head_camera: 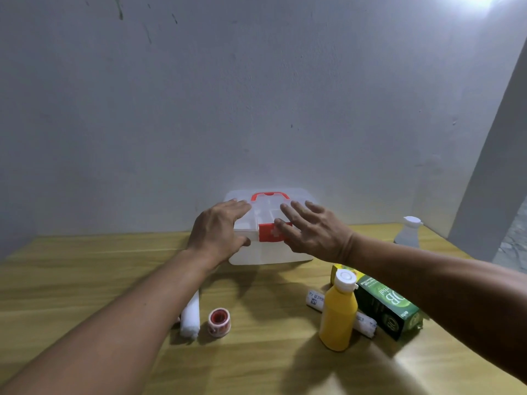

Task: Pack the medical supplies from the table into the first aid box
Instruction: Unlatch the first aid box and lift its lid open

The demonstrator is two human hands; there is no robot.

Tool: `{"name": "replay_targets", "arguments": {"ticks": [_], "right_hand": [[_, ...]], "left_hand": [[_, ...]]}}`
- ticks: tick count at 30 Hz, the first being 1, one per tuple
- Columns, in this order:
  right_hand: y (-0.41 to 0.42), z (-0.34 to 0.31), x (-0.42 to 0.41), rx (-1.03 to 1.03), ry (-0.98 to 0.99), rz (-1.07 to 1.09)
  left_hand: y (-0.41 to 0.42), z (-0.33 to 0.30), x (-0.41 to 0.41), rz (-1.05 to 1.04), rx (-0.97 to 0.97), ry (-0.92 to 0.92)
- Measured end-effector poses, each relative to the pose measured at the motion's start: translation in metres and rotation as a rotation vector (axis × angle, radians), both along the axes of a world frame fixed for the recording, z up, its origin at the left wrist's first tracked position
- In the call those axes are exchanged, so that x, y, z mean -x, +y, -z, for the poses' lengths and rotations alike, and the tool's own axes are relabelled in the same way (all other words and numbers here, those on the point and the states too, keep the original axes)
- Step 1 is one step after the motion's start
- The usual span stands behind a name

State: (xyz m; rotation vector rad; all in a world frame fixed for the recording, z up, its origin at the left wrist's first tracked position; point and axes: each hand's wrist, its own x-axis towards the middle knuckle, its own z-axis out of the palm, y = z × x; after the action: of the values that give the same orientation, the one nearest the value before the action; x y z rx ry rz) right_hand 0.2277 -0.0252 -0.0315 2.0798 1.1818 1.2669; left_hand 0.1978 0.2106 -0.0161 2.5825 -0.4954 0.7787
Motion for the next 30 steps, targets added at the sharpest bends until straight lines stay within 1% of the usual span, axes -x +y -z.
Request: {"name": "replay_targets", "arguments": {"ticks": [3,7,11,17,22,25,28,30], "right_hand": [[0.001,-0.001,0.001,0.016,-0.046,-0.013],[0.002,0.002,0.002,-0.018,-0.072,-0.003],[-0.003,0.005,-0.002,-0.02,-0.01,0.025],[-0.003,0.012,0.0,-0.107,0.041,0.018],[0.001,0.008,-0.002,-0.106,-0.026,-0.061],[0.002,0.005,-0.005,-0.072,-0.051,-0.067],[0.002,0.001,-0.002,-0.041,-0.014,-0.03],[0.005,-0.005,0.004,-0.067,0.052,-0.023]], "left_hand": [[0.0,0.0,0.0,-0.002,-0.001,0.006],[-0.002,-0.001,-0.001,0.003,0.023,-0.007],[-0.002,0.0,-0.003,0.018,0.064,-0.021],[-0.004,0.002,-0.004,0.009,0.096,-0.028],[-0.003,0.0,-0.004,0.011,0.095,-0.023],[-0.004,-0.001,-0.003,0.007,0.09,-0.019],[-0.003,-0.002,-0.004,0.015,0.087,0.013],[0.0,-0.003,-0.004,0.029,0.051,0.07]]}}
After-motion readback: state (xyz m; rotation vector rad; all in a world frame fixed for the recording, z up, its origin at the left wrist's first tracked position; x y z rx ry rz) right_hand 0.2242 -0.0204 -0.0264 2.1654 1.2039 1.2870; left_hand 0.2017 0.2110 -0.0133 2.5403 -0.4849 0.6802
